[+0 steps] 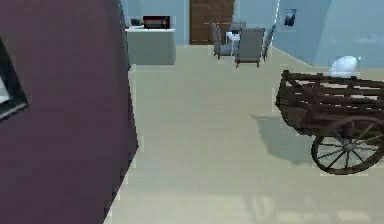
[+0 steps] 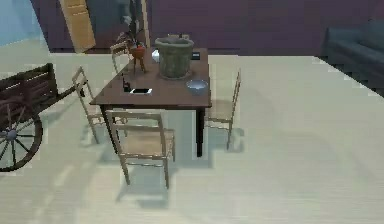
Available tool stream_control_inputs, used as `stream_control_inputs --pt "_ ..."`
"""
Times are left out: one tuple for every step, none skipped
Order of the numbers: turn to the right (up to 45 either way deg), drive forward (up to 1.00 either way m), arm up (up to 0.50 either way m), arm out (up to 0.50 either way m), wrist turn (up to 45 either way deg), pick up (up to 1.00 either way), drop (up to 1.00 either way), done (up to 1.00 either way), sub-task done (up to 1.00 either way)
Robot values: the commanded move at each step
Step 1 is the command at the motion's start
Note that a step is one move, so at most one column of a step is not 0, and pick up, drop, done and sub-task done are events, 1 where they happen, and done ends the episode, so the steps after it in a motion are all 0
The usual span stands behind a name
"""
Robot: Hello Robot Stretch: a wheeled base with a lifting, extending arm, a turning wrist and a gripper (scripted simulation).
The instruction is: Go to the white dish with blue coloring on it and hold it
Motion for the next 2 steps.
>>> stream_control_inputs --pt "0.0 1.00 0.00 0.00 0.0 0.00 0.00 0.00 0.00" --pt "0.0 1.00 0.00 0.00 0.0 0.00 0.00 0.00 0.00"
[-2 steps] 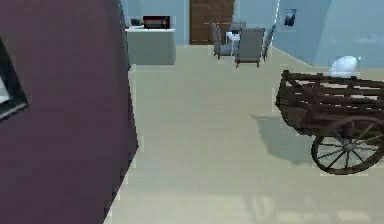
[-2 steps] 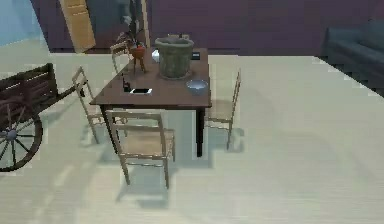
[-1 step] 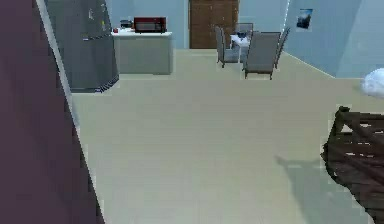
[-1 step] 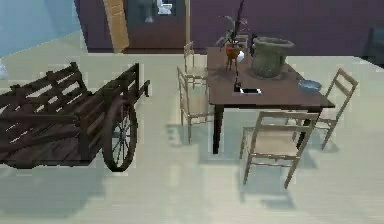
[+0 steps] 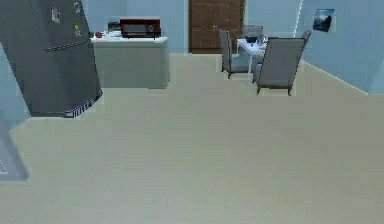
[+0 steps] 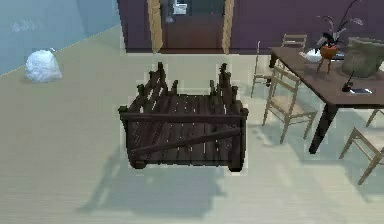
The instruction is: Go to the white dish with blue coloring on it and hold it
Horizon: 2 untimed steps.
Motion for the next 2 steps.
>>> stream_control_inputs --pt "0.0 1.00 0.00 0.00 0.0 0.00 0.00 0.00 0.00" --pt "0.0 1.00 0.00 0.00 0.0 0.00 0.00 0.00 0.00"
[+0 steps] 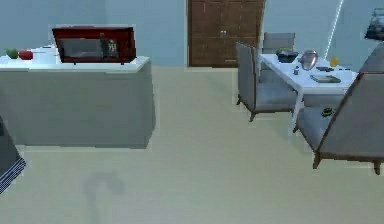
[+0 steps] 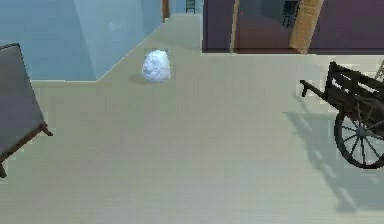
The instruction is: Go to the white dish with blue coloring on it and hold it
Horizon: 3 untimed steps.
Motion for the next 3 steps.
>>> stream_control_inputs --pt "0.0 1.00 0.00 0.00 0.0 0.00 0.00 0.00 0.00" --pt "0.0 1.00 0.00 0.00 0.0 0.00 0.00 0.00 0.00" --pt "3.0 0.00 0.00 0.00 0.0 0.00 0.00 0.00 0.00"
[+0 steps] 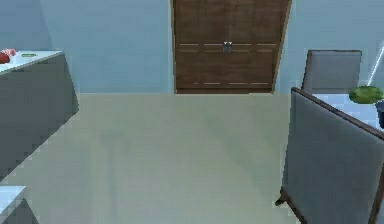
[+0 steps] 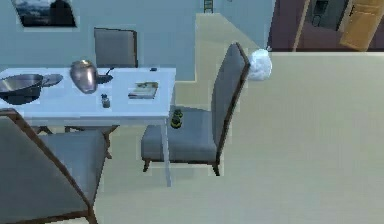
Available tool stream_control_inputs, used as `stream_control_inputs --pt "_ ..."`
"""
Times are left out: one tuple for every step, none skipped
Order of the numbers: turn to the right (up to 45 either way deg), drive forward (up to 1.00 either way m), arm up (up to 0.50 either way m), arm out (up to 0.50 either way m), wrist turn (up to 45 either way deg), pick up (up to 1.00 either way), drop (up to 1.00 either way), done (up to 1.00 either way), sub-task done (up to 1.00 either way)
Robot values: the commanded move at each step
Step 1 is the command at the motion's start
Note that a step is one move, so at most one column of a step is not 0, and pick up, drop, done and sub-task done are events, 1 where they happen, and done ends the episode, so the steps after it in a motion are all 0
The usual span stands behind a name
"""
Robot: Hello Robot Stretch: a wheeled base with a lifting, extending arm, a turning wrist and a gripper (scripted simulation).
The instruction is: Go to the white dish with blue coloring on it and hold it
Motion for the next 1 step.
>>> stream_control_inputs --pt "0.0 0.50 0.00 0.00 0.0 0.00 0.00 0.00 0.00"
